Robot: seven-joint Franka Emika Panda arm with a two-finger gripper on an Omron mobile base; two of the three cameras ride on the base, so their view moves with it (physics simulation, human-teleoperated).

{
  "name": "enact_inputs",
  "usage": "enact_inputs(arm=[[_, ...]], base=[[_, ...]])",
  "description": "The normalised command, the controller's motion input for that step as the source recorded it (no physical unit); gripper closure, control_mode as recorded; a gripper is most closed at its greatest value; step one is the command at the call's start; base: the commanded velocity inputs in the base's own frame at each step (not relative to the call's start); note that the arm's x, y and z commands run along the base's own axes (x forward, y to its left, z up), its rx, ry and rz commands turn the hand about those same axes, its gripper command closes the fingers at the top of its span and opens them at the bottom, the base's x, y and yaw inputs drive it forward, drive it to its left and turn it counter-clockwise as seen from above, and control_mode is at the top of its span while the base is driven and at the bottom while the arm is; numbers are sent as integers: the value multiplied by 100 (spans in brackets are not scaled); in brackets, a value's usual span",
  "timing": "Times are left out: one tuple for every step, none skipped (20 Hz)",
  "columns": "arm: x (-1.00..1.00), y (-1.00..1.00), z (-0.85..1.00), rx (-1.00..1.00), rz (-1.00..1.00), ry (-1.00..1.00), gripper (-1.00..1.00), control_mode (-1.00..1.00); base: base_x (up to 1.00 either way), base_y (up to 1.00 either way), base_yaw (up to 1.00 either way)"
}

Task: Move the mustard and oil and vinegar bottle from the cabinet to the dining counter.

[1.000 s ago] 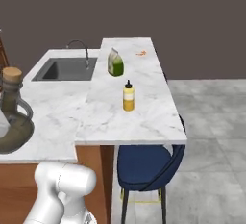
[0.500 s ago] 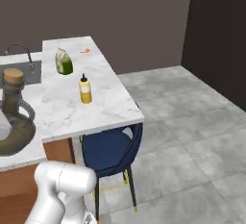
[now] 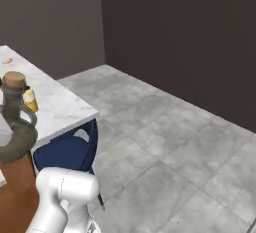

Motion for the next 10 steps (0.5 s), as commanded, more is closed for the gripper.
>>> enact_inputs(arm=[[0,0,0,0,0,0,100,100],[0,0,0,0,0,0,100,100],[0,0,0,0,0,0,100,100],[0,0,0,0,0,0,100,100],[0,0,0,0,0,0,100,100],[0,0,0,0,0,0,100,100],[0,0,0,0,0,0,100,100],[0,0,0,0,0,0,100,100],[0,0,0,0,0,0,100,100],[0,0,0,0,0,0,100,100]], base=[[2,-6,-83],[1,-6,-83],[2,-5,-83],[11,-6,-75],[22,-3,-67],[35,-2,-56],[50,-5,-40],[57,-6,-33],[64,-6,-27],[68,-4,-24]])
